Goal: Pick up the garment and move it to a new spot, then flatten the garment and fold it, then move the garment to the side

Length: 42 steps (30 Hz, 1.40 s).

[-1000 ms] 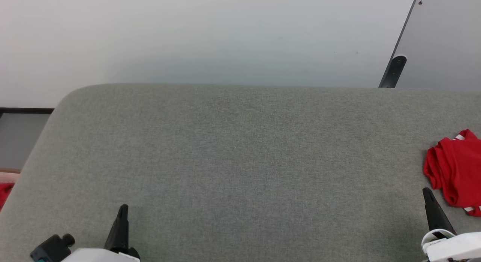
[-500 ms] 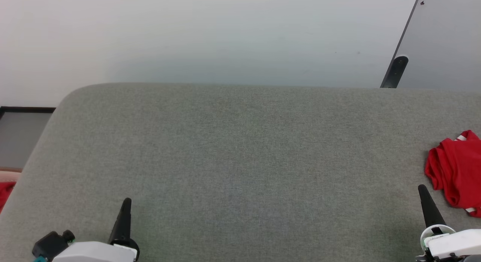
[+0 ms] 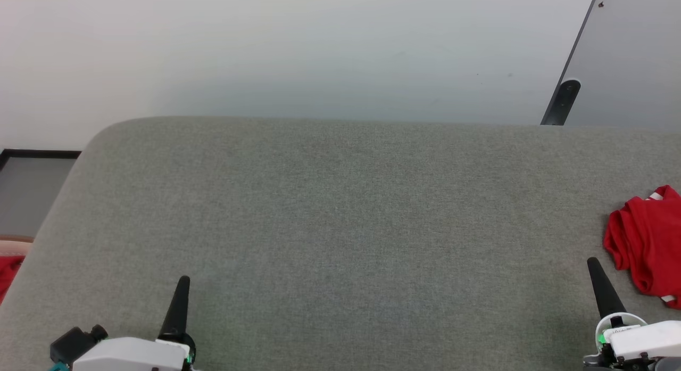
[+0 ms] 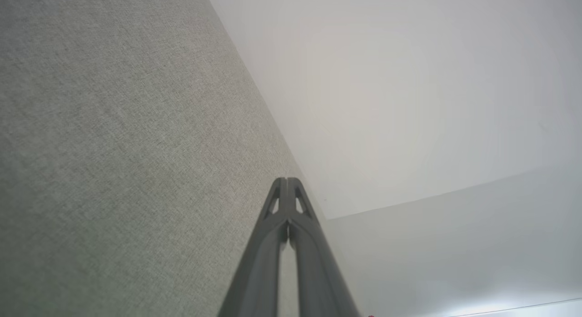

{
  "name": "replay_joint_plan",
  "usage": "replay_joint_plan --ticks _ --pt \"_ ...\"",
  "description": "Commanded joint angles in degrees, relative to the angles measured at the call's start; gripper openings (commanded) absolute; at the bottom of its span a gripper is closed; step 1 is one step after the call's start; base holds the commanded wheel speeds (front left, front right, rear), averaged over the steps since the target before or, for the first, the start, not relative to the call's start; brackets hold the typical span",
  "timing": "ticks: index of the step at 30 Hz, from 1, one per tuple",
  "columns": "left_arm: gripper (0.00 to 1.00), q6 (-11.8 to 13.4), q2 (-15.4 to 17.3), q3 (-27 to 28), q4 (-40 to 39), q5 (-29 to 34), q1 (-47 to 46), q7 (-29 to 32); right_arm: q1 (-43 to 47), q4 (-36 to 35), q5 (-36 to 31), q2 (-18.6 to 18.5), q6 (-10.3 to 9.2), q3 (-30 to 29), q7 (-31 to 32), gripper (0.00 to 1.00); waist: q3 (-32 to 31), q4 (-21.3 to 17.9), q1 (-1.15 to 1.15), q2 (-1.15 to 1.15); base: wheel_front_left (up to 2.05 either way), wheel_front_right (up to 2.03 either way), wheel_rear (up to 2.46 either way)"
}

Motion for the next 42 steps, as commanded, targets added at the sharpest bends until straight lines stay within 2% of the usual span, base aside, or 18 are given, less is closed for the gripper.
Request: replay_joint_plan --ticks 1,42 --pt "0.00 -0.50 -0.15 0.51 -0.28 -1.30 -1.39 0.35 -0.95 -0.20 1.36 0.16 -0.02 -0.40 0.27 0.00 0.00 0.03 0.00 0.00 0.00 0.00 0.00" --pt "0.00 -2.23 -3.45 3.06 2.15 -17.42 -4.59 5.47 -3.09 2.11 18.31 2.63 -0.01 -0.71 3.14 0.00 0.07 0.77 0.00 0.00 0.00 0.00 0.00"
